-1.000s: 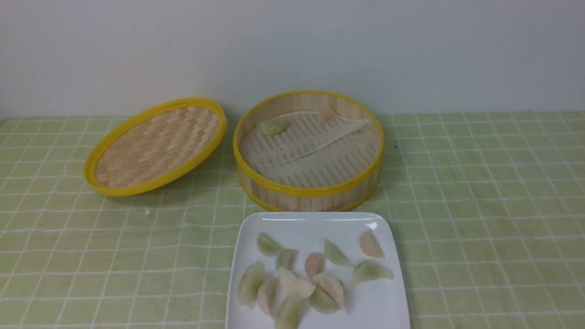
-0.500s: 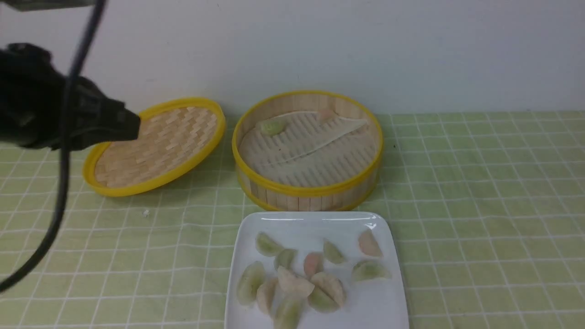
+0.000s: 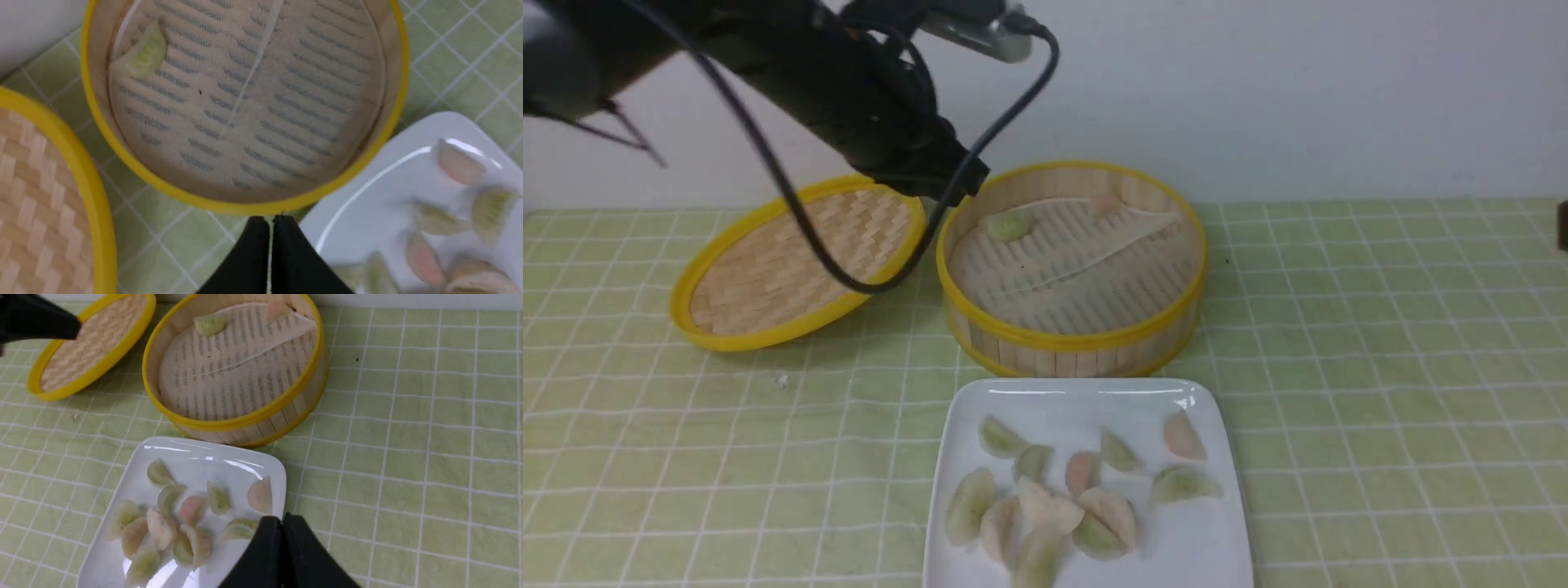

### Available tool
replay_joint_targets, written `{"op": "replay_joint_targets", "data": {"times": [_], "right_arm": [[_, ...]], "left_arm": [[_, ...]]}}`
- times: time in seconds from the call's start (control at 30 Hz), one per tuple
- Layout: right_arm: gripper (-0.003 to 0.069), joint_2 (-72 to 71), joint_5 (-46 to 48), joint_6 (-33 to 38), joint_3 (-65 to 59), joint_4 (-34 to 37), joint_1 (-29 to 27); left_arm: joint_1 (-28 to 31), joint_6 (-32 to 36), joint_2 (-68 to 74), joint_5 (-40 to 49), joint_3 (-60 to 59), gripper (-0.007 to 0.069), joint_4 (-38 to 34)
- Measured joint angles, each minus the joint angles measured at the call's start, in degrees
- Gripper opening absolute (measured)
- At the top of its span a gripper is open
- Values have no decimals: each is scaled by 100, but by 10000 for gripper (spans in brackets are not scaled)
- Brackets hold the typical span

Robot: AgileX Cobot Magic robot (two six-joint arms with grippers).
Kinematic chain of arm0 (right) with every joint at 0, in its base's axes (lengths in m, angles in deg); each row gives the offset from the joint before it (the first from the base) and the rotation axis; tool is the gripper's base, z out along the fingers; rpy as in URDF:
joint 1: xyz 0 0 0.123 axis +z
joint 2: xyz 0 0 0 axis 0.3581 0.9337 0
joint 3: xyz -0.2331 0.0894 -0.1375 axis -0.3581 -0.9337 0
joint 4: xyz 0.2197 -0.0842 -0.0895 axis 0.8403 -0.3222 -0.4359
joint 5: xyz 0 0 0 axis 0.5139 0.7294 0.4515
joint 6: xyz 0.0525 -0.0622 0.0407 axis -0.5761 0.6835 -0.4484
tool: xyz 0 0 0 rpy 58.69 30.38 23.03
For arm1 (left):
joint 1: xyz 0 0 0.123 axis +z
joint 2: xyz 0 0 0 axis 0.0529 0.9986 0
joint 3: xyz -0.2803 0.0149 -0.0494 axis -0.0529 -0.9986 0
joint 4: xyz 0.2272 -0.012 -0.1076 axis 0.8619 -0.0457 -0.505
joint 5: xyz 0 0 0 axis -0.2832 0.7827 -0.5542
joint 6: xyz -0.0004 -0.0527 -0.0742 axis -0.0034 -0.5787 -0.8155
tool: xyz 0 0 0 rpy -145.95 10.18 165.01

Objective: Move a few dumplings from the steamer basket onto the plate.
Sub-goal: Use the left arm to grab a dumpling from the steamer

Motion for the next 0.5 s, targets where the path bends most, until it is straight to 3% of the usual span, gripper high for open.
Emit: {"op": "replay_joint_targets", "data": {"times": [0.1, 0.27, 0.5], "right_arm": [[-15, 0, 65, -161, 0, 0, 0], [-15, 0, 171, -354, 0, 23, 0], [-15, 0, 255, -414, 0, 52, 0]], "left_arm": [[-22, 74, 796, -18, 699, 8, 74], [-24, 227, 1841, -106, 1654, 99, 164], [-24, 365, 2890, -576, 2497, 385, 704]]}}
